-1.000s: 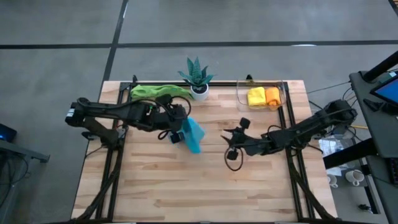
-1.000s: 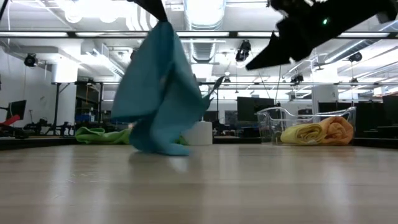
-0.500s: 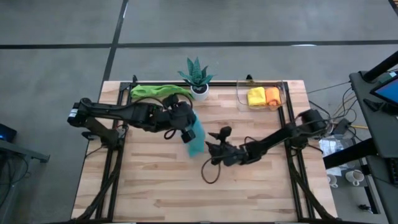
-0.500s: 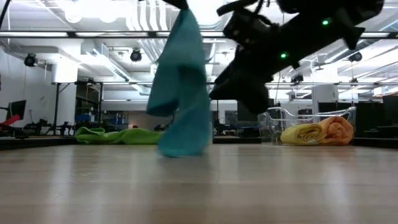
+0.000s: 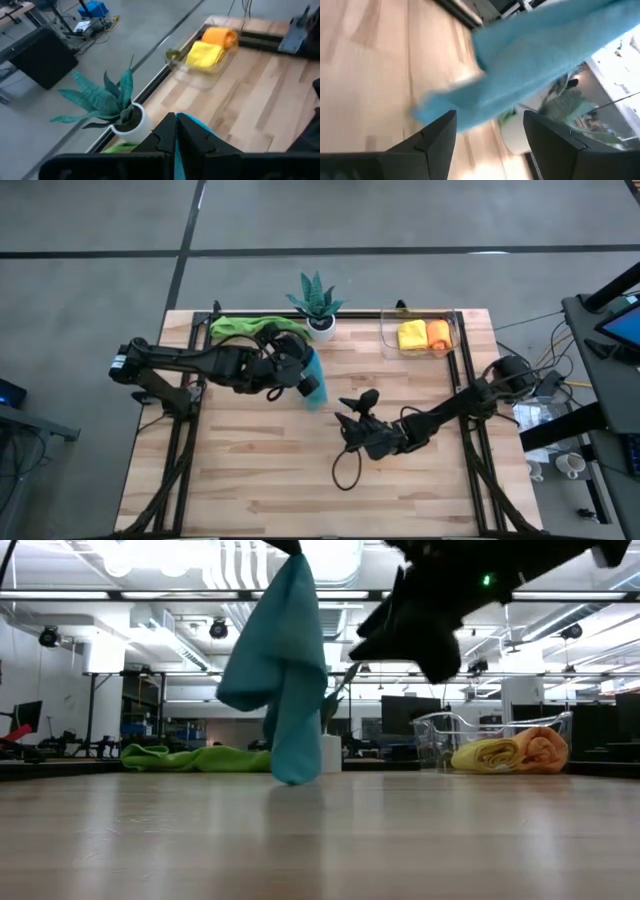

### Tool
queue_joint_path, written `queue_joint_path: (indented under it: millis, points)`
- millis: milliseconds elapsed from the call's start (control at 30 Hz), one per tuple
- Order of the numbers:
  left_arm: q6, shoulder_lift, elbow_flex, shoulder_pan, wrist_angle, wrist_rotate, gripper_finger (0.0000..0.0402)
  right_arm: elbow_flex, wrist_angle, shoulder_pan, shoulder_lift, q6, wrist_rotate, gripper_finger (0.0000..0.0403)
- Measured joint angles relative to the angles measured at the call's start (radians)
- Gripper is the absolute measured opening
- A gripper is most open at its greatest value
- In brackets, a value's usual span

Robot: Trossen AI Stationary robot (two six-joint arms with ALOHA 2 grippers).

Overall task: Roll microfiber towels into tight, uniform cylinder then place into a basket
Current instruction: Fold the blue microfiber cloth

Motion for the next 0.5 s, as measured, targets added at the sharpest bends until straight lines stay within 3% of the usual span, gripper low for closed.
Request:
queue_joint_path:
  millis: [200, 267, 400, 500]
  points:
    - [-0.070, 0.017, -0.010, 0.003, 0.056, 0.004, 0.0000, -0.033, 0.040, 0.014, -0.057, 0.049, -0.192, 0.0226]
    - [-0.076, 0.036, -0.009, 0.004, 0.128, 0.041, 0.0000, -0.037, 0.042, 0.014, -0.058, 0.048, -0.199, 0.0226]
    - [-0.039, 0.067, -0.008, 0.003, 0.239, 0.101, 0.0000, -0.028, 0.048, 0.013, -0.035, 0.013, -0.159, 0.0226]
    - [-0.012, 0.078, -0.008, 0.007, 0.255, 0.101, 0.0000, -0.014, 0.049, 0.016, -0.011, -0.023, -0.034, 0.0226]
